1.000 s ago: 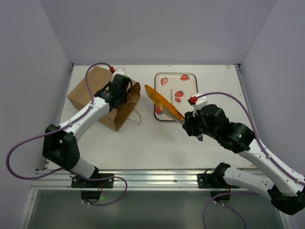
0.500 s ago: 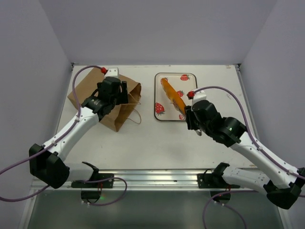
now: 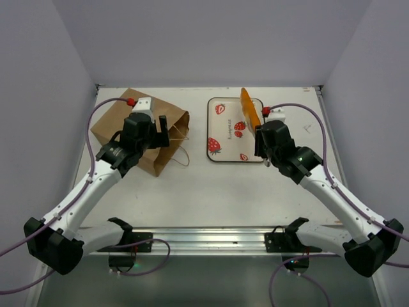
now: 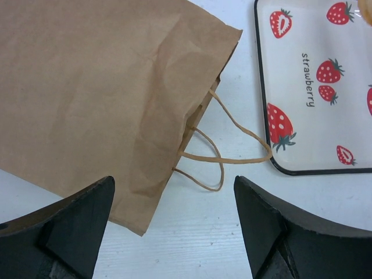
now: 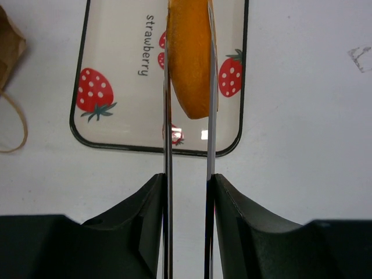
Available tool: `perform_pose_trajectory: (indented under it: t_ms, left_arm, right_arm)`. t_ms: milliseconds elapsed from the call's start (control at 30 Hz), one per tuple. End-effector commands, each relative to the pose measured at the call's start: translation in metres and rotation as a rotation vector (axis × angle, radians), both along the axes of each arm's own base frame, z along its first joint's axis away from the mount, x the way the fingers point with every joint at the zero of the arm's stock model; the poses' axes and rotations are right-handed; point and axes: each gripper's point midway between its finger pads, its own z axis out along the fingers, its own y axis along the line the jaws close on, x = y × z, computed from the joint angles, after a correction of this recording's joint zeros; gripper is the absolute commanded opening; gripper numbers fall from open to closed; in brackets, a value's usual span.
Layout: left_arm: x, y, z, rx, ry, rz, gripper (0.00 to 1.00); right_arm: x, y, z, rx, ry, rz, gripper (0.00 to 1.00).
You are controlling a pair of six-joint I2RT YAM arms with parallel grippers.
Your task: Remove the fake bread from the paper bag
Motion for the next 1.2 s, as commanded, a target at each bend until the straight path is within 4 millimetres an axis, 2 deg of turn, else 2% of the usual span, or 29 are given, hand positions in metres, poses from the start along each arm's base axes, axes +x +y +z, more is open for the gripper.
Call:
perform_pose_trajectory:
  t_ms: [0, 267, 333, 533, 733, 867, 1033, 1167]
  left_arm:
    - [-0.004, -0.004, 0.006, -0.039, -0.03, -0.027, 0.87]
    - [-0.013, -0.001, 0.017, -0.049, -0.066, -0.043, 0.88]
    - [-0.015, 0.0, 0.021, -0.055, -0.079, -0.044, 0.89]
    - [-0.018, 0.001, 0.026, -0.056, -0.09, -0.055, 0.89]
    - [-0.019, 0.002, 0.027, -0.05, -0.092, -0.055, 0.9]
    - [-0.019, 0.001, 0.029, -0.054, -0.094, -0.06, 0.9]
    - [-0.02, 0.0, 0.029, -0.054, -0.095, -0.066, 0.9]
    - [-0.02, 0.0, 0.029, -0.056, -0.094, -0.066, 0.91]
  right_arm:
    - [0.025, -0.001, 0.025, 0.118, -0.132, -0.07, 0.14]
    - [0.052, -0.012, 0.002, 0.135, -0.13, -0.131, 0.13]
    - [0.06, -0.015, 0.004, 0.151, -0.159, -0.149, 0.11]
    - [0.069, -0.016, -0.015, 0.161, -0.136, -0.161, 0.11]
    - [0.07, -0.017, -0.039, 0.168, -0.094, -0.164, 0.15]
    - [0.067, -0.018, -0.062, 0.158, -0.042, -0.169, 0.18]
    - [0.061, -0.019, -0.071, 0.167, -0.037, -0.169, 0.27]
    - [0.056, -0.022, -0.078, 0.157, -0.021, -0.174, 0.31]
